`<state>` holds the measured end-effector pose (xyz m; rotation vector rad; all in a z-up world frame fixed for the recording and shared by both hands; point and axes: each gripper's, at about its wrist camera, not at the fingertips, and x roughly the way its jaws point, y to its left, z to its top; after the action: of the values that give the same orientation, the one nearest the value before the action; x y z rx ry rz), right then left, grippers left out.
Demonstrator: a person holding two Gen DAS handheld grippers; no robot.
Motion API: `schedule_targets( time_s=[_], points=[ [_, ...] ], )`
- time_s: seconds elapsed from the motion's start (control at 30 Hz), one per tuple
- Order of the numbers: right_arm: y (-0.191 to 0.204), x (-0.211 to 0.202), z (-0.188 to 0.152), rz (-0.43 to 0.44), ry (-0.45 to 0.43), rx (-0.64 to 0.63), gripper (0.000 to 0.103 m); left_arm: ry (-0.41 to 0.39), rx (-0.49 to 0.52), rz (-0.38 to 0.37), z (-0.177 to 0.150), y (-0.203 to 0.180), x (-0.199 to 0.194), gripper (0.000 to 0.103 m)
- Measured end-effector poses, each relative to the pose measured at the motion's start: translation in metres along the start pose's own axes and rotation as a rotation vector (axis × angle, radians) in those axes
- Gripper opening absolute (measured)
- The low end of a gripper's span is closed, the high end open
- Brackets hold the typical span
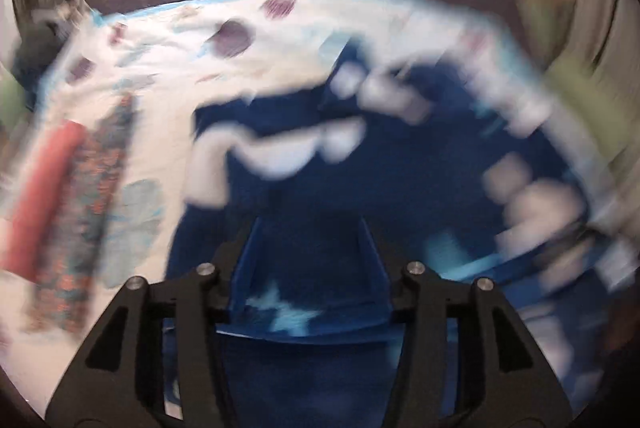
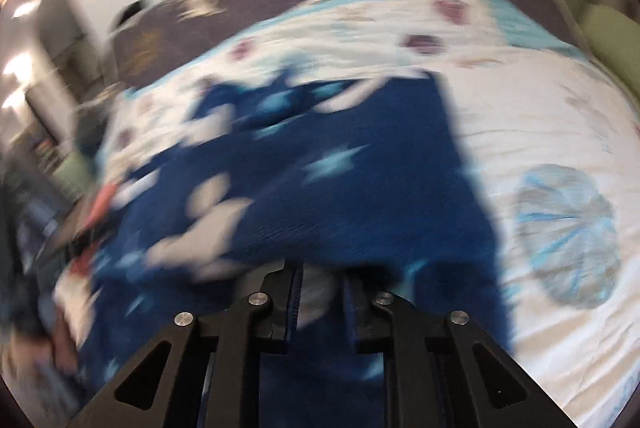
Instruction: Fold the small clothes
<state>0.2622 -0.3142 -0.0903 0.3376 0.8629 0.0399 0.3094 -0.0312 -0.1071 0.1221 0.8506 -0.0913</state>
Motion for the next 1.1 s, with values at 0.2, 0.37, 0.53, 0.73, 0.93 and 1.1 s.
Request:
schedule_targets(
  time_s=[0.2, 0.37, 0.53, 0.73, 0.93, 1.1],
  points=[
    [-0.093, -0.007, -0.011, 0.044, -0.011, 0.372, 0.0, 0.006, -0.079, -0.052, -0.002, 0.02, 0.004, 0.065],
    [-0.076, -0.062, -0.028, 0.042, -0.037, 0.178, 0.014, -0.038, -0.151, -0.145, -0.016, 0.04, -0.049, 0.064],
    [-0.067, -0.141, -0.07, 0.085, -0.081, 0.033, 0.032, -0.029, -0.129, -0.297, -0.063, 0.05, -0.108, 0.065],
    [-0.004, -0.157, -0.146, 0.237, 0.067, -0.167, 0.038, 0.083, 0.02, -0.427, -0.149, 0.001, -0.136, 0.069],
    [0.024, -0.148, -0.199, -0.011, 0.077, -0.308, 0.041, 0.025, 0.164, -0.275, -0.18, -0.038, -0.164, 0.073],
    [0.04, -0.194, -0.213, 0.157, 0.028, -0.31, 0.042, -0.026, 0.2, -0.526, -0.194, -0.05, -0.218, 0.073]
  ],
)
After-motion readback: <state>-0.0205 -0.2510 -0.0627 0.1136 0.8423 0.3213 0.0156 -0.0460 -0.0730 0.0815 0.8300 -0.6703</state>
